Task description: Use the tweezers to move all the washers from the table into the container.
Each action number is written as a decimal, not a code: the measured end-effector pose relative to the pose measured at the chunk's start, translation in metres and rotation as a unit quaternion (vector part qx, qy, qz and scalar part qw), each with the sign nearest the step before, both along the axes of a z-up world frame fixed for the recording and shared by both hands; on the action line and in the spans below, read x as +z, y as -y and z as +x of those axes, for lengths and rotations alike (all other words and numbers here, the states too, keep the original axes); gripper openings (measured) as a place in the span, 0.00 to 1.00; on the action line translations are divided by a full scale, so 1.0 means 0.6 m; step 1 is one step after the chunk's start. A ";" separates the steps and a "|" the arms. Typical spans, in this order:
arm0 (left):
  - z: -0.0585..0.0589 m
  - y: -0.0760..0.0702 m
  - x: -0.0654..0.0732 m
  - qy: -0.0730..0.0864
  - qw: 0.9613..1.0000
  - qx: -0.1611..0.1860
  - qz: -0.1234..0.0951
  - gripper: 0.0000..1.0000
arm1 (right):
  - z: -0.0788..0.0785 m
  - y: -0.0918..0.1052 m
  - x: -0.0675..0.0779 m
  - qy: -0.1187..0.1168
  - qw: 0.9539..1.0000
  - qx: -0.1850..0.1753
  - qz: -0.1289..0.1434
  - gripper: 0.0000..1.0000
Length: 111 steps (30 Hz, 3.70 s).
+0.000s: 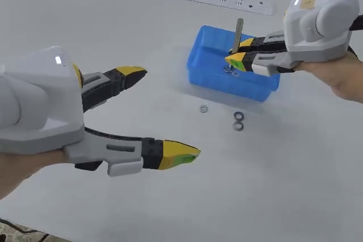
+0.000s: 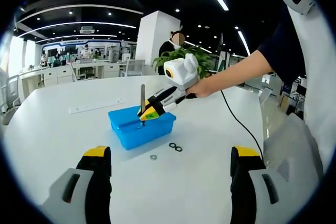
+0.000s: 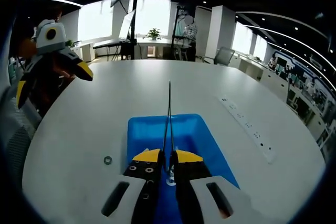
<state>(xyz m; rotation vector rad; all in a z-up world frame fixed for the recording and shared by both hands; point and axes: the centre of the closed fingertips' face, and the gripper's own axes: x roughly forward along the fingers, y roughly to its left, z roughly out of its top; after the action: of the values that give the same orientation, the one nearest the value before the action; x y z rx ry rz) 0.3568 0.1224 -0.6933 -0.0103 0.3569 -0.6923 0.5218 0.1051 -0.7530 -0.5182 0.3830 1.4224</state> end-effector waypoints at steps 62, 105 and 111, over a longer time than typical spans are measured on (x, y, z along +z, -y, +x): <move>0.225 0.050 0.082 0.048 0.995 -0.067 -0.050 0.63 | -0.019 0.010 0.025 -0.020 0.999 0.015 0.042 0.08; 0.223 0.106 0.080 0.097 0.966 -0.228 0.078 0.04 | -0.047 0.008 0.050 -0.012 0.997 0.062 0.038 0.13; 0.220 0.103 0.092 0.107 0.965 -0.224 0.081 0.04 | -0.051 0.014 0.052 -0.007 0.998 0.054 0.033 0.19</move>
<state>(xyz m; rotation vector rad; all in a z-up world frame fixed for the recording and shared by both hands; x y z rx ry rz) 0.4890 0.0605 -0.6383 0.3078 0.2068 -1.0994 0.4914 0.0965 -0.7216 -0.4808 0.3214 1.5395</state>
